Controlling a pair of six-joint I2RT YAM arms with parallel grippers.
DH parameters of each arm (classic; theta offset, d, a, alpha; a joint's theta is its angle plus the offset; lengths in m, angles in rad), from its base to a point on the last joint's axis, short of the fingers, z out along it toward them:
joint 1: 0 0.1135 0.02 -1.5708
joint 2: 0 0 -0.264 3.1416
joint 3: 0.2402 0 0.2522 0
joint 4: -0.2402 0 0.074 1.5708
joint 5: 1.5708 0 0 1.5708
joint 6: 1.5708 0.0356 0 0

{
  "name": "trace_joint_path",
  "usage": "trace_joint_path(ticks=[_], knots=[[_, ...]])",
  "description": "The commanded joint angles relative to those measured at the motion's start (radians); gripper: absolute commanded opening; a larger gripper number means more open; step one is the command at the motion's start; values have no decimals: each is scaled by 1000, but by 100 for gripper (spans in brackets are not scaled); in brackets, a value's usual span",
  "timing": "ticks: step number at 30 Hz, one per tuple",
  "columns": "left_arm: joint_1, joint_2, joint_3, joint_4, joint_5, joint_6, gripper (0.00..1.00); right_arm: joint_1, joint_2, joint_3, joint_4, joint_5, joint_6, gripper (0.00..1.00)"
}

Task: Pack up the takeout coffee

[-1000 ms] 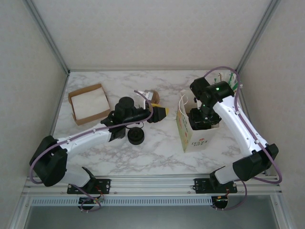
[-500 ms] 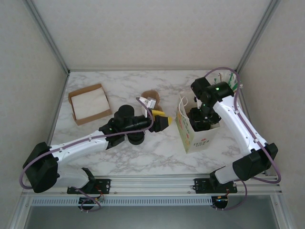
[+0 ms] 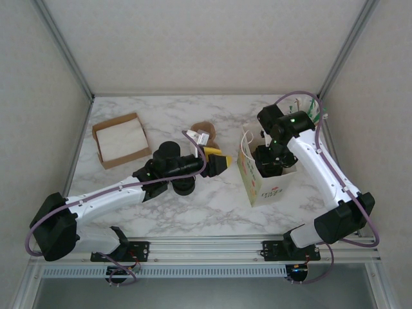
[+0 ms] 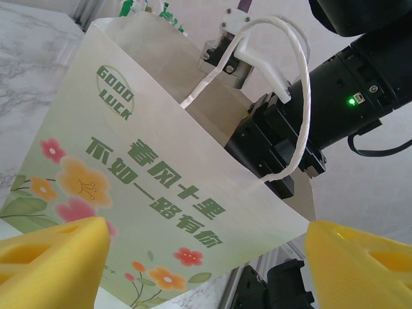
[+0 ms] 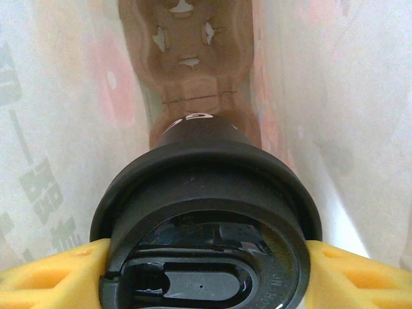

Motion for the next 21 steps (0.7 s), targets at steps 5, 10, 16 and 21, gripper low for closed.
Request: trace_joint_path(ticks=[5, 10, 16, 21], knots=[[-4, -23, 33, -9, -26, 2, 79, -7, 8, -7, 4, -13, -18, 68], [-4, -29, 43, -10, -16, 0, 79, -6, 17, -7, 7, -15, -17, 68], [-4, -47, 79, -20, 13, -6, 79, -6, 21, -8, 9, -17, -15, 68], [-5, -37, 124, -42, 41, -4, 79, -7, 20, -9, 7, -15, -14, 68]])
